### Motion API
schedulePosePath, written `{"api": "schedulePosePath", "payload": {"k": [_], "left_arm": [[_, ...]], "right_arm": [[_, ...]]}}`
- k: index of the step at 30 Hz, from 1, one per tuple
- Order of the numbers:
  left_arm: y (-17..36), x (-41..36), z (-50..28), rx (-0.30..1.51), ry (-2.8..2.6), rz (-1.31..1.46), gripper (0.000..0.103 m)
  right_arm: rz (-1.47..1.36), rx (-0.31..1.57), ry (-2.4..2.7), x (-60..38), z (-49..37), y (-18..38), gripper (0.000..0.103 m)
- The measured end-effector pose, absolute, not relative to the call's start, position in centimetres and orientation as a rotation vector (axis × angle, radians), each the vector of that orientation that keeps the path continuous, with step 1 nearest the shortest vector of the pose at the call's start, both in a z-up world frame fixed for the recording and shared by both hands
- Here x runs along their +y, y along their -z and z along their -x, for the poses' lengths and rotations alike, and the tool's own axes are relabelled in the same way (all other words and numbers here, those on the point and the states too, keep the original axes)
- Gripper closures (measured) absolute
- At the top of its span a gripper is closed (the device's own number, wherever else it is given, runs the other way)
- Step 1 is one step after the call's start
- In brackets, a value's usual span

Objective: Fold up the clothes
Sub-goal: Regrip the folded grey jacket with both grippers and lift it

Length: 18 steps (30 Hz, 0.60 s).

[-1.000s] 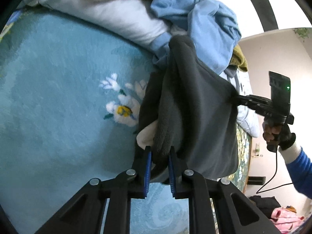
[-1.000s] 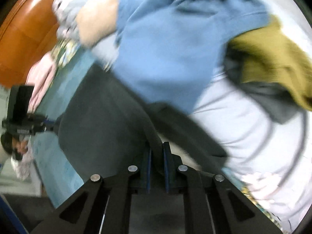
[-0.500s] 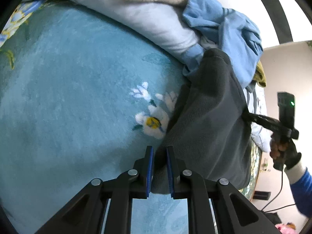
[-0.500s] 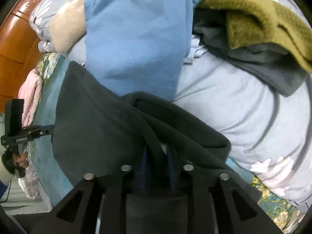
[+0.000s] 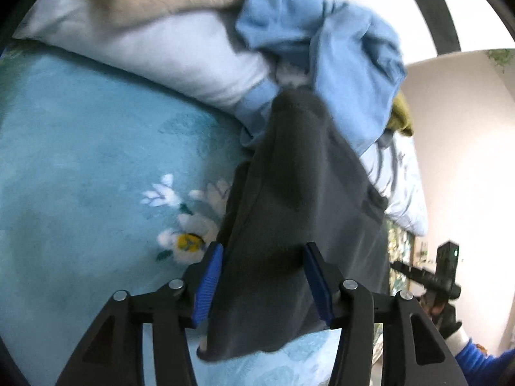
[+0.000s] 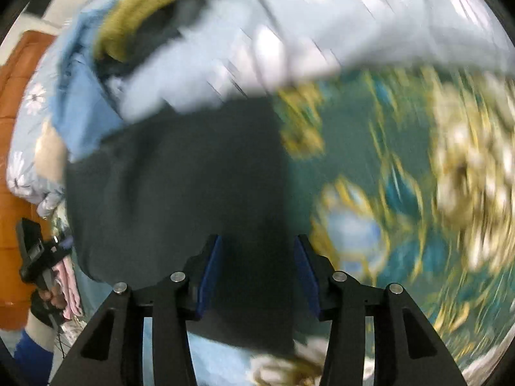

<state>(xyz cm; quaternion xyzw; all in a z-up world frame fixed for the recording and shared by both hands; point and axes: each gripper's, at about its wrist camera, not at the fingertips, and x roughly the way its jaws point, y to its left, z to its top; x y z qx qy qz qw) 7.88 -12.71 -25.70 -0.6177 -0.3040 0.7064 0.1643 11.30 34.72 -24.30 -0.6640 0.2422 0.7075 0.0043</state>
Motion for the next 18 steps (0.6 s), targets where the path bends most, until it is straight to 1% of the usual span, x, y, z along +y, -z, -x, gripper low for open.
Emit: {"api": "schedulePosePath", "payload": {"k": [2,3,4,6,9,12,13,14,15,16,17,18], "left_arm": [[26.2,-12.1,-7.4,-0.839,-2.016,1.785,0.051],[26.2,-11.9,-7.3,-0.814,-2.037,1.8,0.054],[26.3,-11.8,-7.2,-0.794,-2.059,1.813,0.055],[26.6,-11.9,-7.1,-0.782,-2.087,1.841,0.055],[27.3,-12.0,-6.9,-0.831,-2.065,1.866,0.054],[26.2,-12.0,-6.9,-0.86,-2.034,1.824,0.052],[25.7,-12.0,-7.1,-0.861,-2.035,1.806,0.041],[25.2,-12.2,-7.4,-0.864,-2.035,1.792,0.022],[24.8,-12.3,-7.6,-0.867,-2.035,1.778,0.015],[24.4,-12.5,-8.0,-0.868,-2.039,1.765,0.005],[24.2,-12.8,-8.4,-0.869,-2.046,1.756,0.0],[24.0,-13.1,-8.9,-0.87,-2.053,1.749,0.0]], "right_arm": [[2.057,0.892,-2.174,35.3,-12.7,25.3,0.055],[2.033,0.945,-2.17,35.5,-13.0,25.4,0.055],[2.013,0.973,-2.167,35.7,-13.1,25.5,0.055],[2.0,0.996,-2.155,36.6,-13.2,25.8,0.055],[1.995,1.061,-2.135,38.1,-13.0,26.1,0.055],[1.984,1.115,-2.16,38.5,-12.9,25.8,0.054],[1.981,1.144,-2.171,38.5,-13.0,25.8,0.047],[1.978,1.175,-2.177,38.5,-13.2,25.8,0.032],[1.971,1.2,-2.179,38.6,-13.5,25.9,0.025],[1.961,1.216,-2.177,38.6,-14.0,26.0,0.015],[1.95,1.232,-2.175,38.6,-14.4,26.2,0.013],[1.936,1.266,-2.167,38.8,-14.8,26.5,0.013]]}}
